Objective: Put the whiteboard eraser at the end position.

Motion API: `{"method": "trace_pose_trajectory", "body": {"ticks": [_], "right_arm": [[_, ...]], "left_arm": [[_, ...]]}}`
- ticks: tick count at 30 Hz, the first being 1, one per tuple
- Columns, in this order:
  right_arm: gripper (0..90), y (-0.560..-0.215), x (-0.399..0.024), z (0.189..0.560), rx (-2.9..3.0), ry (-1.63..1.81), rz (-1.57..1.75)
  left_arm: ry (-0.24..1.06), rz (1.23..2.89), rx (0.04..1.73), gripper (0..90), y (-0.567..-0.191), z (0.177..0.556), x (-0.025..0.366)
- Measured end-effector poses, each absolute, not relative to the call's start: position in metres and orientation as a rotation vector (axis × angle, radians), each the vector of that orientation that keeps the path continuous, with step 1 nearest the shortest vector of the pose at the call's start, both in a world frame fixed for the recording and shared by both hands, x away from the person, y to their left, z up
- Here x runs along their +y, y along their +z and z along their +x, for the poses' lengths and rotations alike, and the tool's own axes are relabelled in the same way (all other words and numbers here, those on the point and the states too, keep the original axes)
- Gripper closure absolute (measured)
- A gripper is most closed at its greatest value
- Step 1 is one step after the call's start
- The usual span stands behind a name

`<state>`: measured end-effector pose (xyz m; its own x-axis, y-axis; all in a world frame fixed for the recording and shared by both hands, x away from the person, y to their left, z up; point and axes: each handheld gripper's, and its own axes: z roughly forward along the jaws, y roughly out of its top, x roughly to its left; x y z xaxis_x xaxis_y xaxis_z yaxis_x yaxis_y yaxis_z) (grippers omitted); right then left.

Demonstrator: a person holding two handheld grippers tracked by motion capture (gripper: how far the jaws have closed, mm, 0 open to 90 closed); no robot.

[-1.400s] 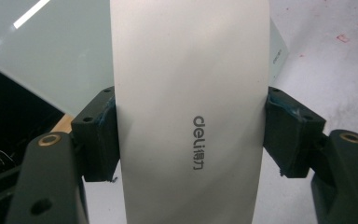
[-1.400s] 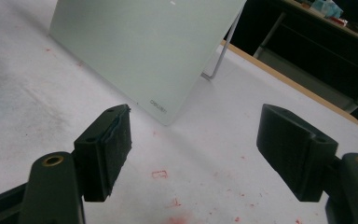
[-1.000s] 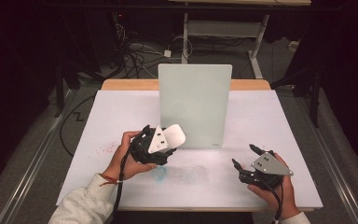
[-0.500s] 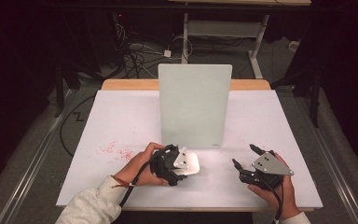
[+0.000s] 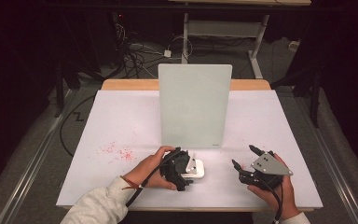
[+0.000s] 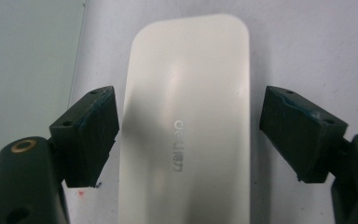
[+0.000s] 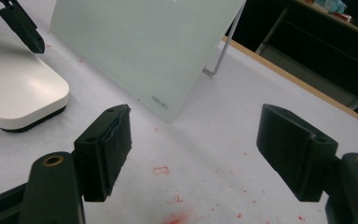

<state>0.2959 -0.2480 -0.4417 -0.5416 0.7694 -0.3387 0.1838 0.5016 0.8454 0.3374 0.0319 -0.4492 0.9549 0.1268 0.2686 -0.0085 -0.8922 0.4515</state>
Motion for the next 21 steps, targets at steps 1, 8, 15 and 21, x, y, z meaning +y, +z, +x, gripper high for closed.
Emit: {"method": "trace_pose_trajectory", "body": {"ticks": [1, 8, 15, 21], "right_arm": [[26.7, -0.441, -0.248, 0.296, 2.01, 1.017, 0.78], [26.7, -0.44, -0.249, 0.294, 2.002, 1.023, 0.781], [26.7, -0.438, -0.248, 0.293, 1.997, 1.036, 0.777], [26.7, -0.435, -0.246, 0.29, 1.996, 1.049, 0.771]], "left_arm": [[0.413, 2.619, 0.095, 19.3, -0.447, 0.336, 0.033], [0.539, 2.408, 0.17, 17.6, -0.421, 0.328, 0.054], [0.725, 2.216, 0.294, 17.6, -0.401, 0.325, 0.085], [0.821, 2.148, 0.361, 17.6, -0.398, 0.322, 0.11]]}}
